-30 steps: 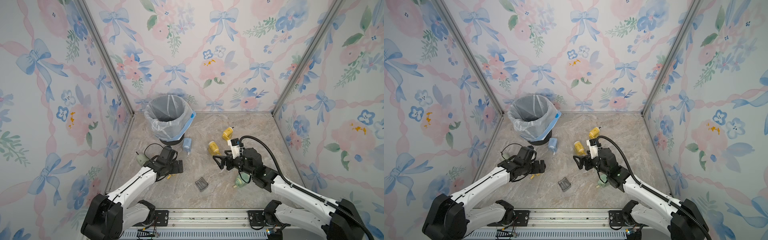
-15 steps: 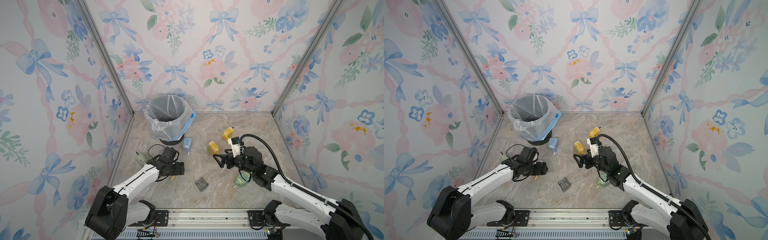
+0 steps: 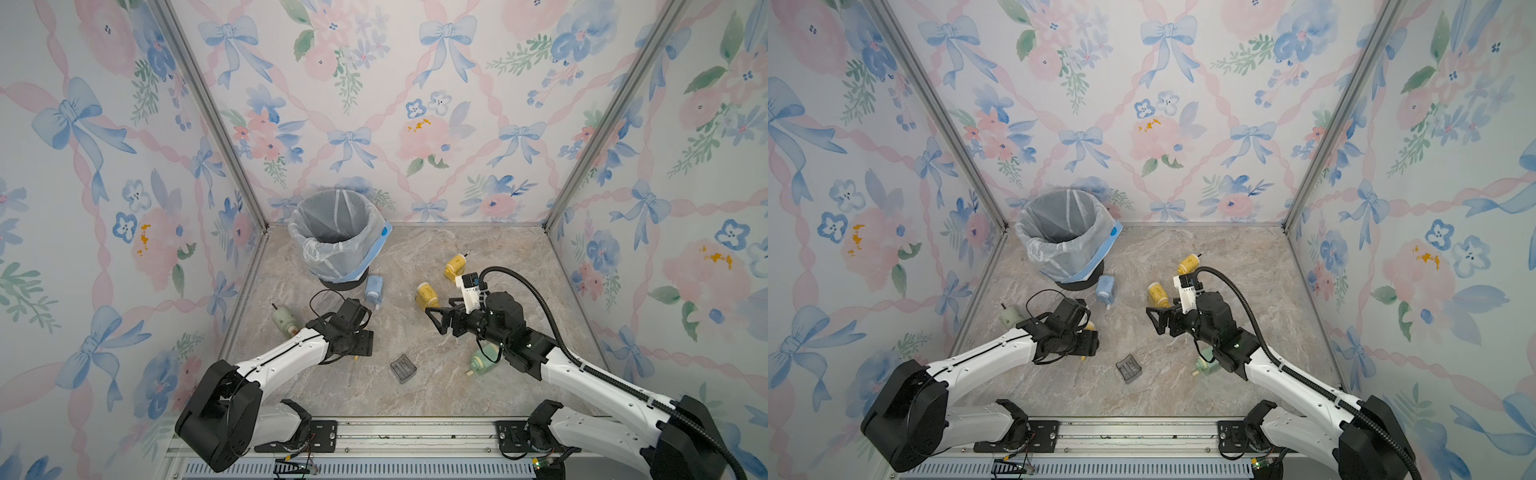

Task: Take out the pencil sharpener tray and clean the shavings
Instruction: Pick up the pencil sharpener from the center of the board.

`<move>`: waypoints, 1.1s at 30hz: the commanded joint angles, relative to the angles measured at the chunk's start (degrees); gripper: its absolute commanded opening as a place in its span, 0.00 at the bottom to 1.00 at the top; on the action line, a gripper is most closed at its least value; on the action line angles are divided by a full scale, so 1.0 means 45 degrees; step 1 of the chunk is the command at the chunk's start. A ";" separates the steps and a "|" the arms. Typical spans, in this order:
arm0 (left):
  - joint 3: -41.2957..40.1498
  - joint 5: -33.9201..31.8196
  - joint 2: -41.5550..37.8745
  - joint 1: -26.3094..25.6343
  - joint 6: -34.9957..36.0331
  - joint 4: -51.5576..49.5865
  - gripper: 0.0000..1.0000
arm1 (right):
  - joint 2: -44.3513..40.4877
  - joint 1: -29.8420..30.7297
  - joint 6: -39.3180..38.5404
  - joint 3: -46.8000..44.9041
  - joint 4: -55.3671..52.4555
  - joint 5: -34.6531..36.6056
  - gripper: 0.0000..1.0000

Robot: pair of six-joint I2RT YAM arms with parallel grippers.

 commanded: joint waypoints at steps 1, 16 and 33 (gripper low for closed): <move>0.0289 -0.1294 -0.0104 -0.0216 0.0362 0.0455 0.72 | 0.0009 -0.0160 0.0095 0.0330 -0.0088 -0.0073 0.97; -0.0143 -0.1799 0.0144 -0.0464 0.1138 0.1616 0.60 | 0.0046 -0.0206 0.0117 0.0518 -0.0250 -0.0062 0.97; 0.0304 -0.1014 0.0572 -0.1329 0.2637 0.2174 0.53 | -0.0069 -0.0240 0.0264 0.0434 -0.0349 -0.0011 0.97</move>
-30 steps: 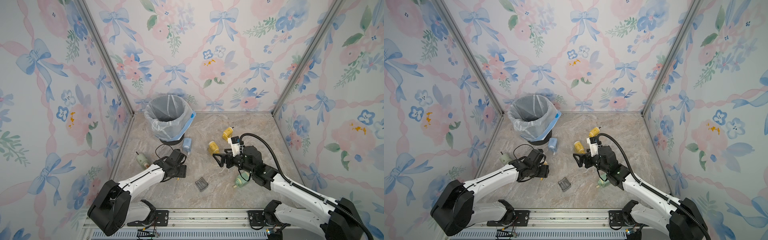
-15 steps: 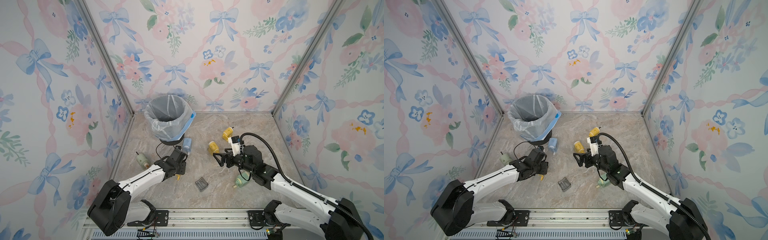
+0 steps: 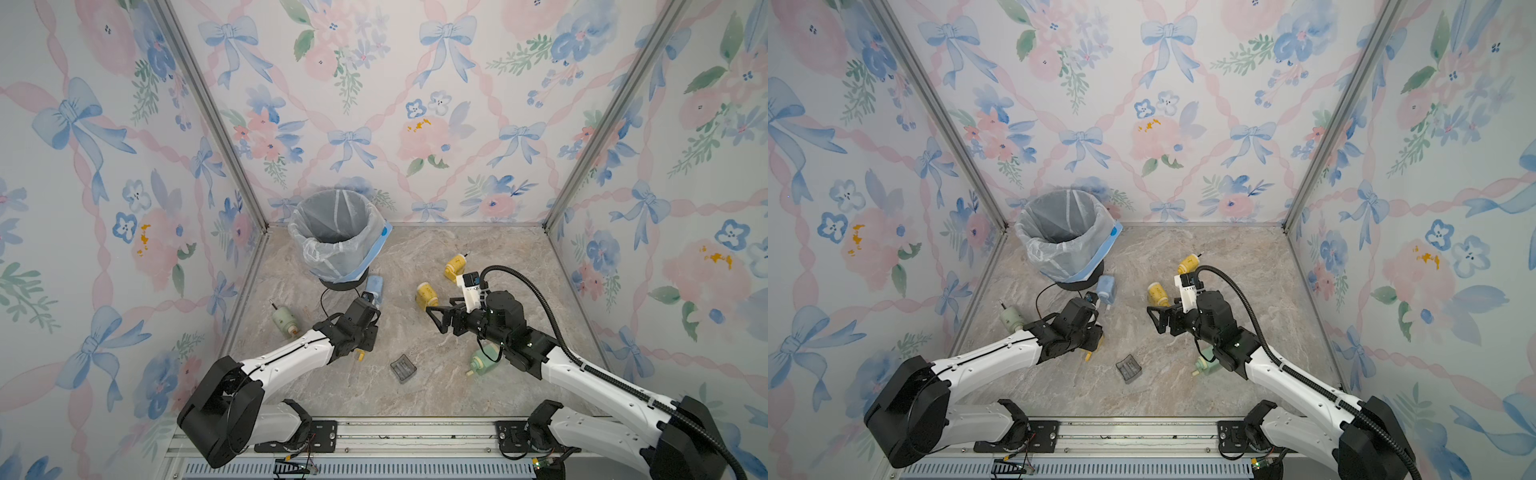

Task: Take out the pencil sharpener tray and clean the shavings
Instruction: Pick up the pencil sharpener from the center of the board.

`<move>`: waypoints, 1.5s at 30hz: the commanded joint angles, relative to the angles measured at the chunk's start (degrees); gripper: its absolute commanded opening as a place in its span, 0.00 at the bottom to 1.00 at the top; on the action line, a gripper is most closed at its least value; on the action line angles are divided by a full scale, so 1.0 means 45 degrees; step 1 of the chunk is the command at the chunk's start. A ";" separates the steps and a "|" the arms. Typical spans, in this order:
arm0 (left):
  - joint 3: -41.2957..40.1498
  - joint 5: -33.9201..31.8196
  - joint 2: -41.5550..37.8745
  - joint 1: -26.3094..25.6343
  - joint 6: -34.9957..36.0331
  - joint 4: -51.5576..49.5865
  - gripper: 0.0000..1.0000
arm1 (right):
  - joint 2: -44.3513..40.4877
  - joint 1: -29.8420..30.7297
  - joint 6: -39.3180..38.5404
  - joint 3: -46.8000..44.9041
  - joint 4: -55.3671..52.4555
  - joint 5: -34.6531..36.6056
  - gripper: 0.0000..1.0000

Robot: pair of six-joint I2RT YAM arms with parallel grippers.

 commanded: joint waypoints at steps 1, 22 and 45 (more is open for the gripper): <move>0.0292 0.0528 0.0289 -0.0368 0.0628 0.0037 0.54 | -0.0076 -0.0143 0.0179 0.0326 -0.0111 -0.0011 0.97; -0.1217 0.0041 -0.1148 -0.0823 0.0703 0.2578 0.98 | -0.0170 -0.0174 0.0240 0.0256 -0.0107 0.0013 0.97; -0.2156 0.1869 -0.0329 -0.0217 -0.1012 0.3432 0.81 | -0.0446 -0.0417 0.0250 -0.0011 -0.0028 -0.0031 0.97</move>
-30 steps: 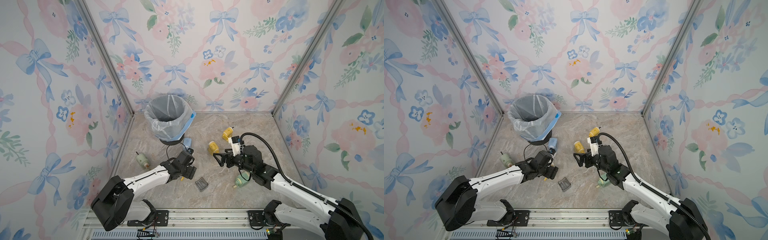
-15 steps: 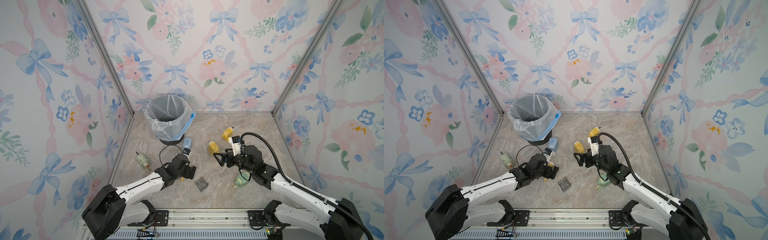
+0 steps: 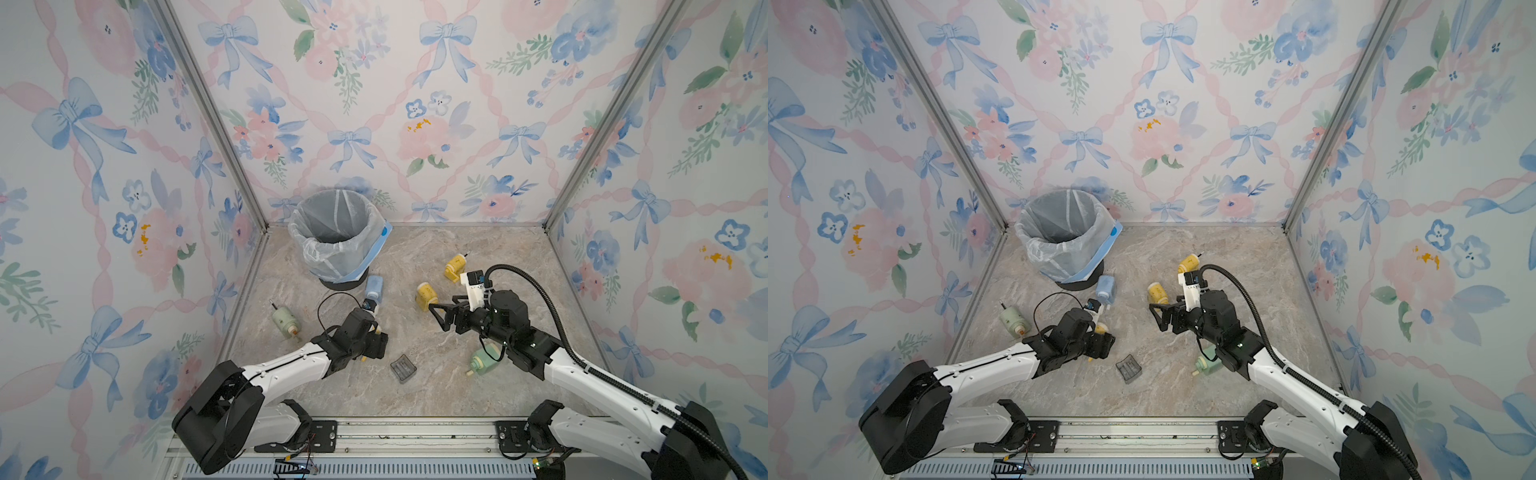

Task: Take out the pencil sharpener tray and clean the shavings
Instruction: Pick up the pencil sharpener from the center of the board.

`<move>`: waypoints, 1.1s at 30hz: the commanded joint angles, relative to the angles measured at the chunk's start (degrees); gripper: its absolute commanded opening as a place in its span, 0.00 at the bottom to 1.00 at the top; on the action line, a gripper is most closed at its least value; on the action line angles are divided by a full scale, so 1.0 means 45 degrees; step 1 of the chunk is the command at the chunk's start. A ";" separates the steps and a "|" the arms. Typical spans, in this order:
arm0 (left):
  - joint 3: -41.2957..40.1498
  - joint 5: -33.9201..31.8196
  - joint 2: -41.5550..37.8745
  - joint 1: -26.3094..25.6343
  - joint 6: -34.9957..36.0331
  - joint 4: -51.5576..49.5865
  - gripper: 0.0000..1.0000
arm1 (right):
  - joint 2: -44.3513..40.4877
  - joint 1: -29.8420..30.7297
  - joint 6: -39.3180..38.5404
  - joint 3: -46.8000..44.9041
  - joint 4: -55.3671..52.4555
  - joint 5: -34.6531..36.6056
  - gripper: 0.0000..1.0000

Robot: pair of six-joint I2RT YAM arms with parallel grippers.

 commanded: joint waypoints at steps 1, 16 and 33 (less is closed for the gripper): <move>-0.0145 0.0570 0.0230 0.0049 -0.0329 0.0153 0.80 | -0.0088 -0.0159 0.0167 0.0002 -0.0003 -0.0065 0.97; -0.0080 0.0309 0.0826 -0.0124 -0.0270 0.0108 0.54 | 0.0220 -0.0257 0.0187 0.0140 0.0140 -0.0191 0.97; 0.2364 0.2791 -0.0024 0.0334 0.2168 -0.1987 0.07 | 0.0754 -0.0773 -0.0797 0.1635 -0.1304 -0.2616 0.97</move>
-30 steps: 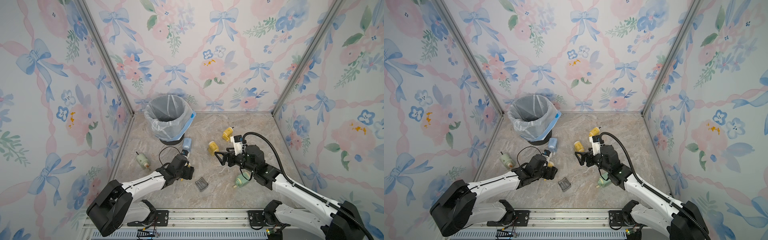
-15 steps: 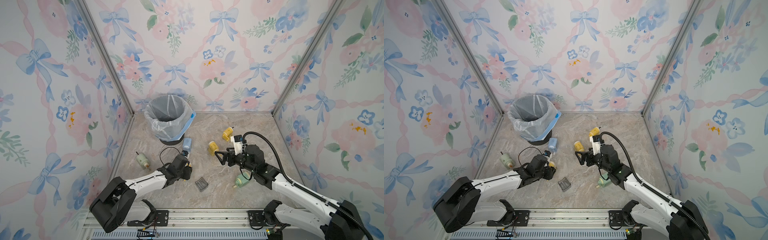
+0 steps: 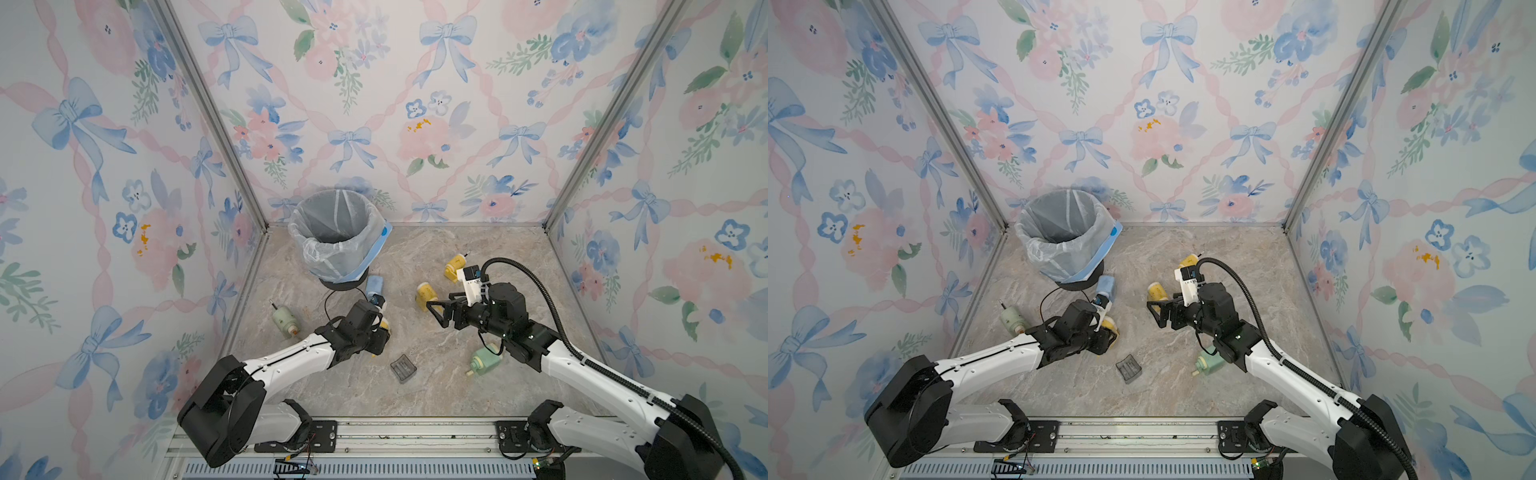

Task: Take out the pencil sharpener tray and clean the shavings
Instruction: Pick up the pencil sharpener from the center of the board.

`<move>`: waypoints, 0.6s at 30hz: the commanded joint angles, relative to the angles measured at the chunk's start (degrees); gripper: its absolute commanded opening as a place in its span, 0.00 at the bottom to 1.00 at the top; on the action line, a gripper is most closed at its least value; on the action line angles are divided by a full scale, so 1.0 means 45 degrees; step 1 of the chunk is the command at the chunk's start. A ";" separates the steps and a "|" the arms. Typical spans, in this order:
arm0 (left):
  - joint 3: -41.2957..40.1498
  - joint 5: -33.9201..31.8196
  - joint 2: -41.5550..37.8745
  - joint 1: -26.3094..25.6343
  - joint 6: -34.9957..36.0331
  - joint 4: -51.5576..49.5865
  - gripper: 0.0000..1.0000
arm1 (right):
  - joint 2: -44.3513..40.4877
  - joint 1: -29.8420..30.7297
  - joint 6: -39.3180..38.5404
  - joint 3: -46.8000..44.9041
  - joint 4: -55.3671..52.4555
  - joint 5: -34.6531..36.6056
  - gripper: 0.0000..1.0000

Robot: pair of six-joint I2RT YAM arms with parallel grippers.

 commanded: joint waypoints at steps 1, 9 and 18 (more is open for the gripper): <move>0.1020 0.1858 -0.0331 0.0325 0.1177 -0.0541 0.06 | 0.0119 -0.0377 -0.0559 0.0702 -0.0813 -0.1607 0.97; 0.2107 0.6520 0.0056 0.1131 0.2133 -0.0909 0.00 | 0.0310 -0.0665 -0.1010 0.1547 -0.2109 -0.4422 1.00; 0.2158 1.0766 -0.0030 0.1731 0.3080 -0.0910 0.00 | -0.0178 -0.0679 -0.1487 0.2402 -0.3985 -0.6475 0.86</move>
